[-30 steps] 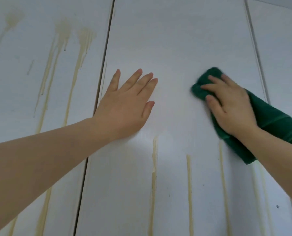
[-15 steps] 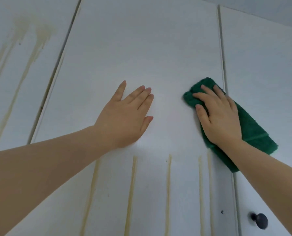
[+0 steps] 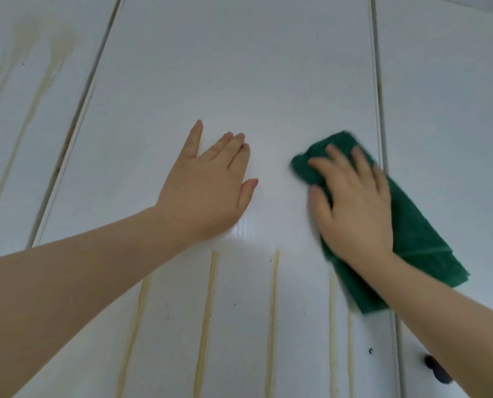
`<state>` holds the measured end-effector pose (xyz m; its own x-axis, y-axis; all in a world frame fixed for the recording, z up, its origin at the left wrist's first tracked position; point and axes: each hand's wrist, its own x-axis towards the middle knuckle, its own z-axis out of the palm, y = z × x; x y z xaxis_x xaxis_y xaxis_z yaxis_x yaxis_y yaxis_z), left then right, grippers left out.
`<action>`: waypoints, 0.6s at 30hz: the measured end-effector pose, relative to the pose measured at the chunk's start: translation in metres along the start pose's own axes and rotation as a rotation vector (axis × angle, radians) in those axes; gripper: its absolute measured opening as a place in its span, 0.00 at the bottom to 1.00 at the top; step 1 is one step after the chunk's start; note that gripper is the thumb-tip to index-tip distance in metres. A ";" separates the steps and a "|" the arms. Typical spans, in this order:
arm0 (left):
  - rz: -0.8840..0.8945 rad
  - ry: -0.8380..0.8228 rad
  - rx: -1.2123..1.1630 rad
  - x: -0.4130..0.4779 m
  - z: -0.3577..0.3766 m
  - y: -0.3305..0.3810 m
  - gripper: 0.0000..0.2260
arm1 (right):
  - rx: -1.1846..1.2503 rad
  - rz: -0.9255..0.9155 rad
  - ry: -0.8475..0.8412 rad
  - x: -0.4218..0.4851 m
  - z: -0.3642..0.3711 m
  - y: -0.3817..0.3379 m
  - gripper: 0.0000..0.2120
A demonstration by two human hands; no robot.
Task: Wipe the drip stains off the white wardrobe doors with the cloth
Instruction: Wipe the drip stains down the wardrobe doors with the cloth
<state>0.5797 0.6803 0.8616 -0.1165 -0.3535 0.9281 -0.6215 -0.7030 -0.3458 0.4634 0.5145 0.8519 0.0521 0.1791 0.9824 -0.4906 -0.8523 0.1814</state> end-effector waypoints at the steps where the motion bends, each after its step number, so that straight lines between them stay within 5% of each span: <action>1: -0.001 -0.005 -0.001 0.000 0.001 0.000 0.39 | -0.005 -0.133 -0.044 -0.008 -0.001 0.003 0.21; 3: 0.003 0.006 -0.009 0.000 0.000 -0.002 0.39 | -0.070 -0.292 -0.089 0.008 -0.008 0.029 0.22; 9: 0.031 0.075 0.017 0.001 0.006 -0.008 0.30 | -0.055 0.183 -0.006 0.041 -0.008 0.043 0.26; 13: -0.025 0.041 -0.064 0.000 0.008 0.000 0.37 | -0.061 0.046 -0.016 -0.019 -0.008 0.025 0.24; 18: -0.027 0.060 -0.018 -0.002 0.010 -0.001 0.33 | -0.044 0.040 -0.077 0.006 -0.013 0.044 0.24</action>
<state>0.5882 0.6755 0.8591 -0.1453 -0.2965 0.9439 -0.6390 -0.7003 -0.3183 0.4309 0.4843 0.8654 0.0974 0.1056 0.9896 -0.5313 -0.8353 0.1414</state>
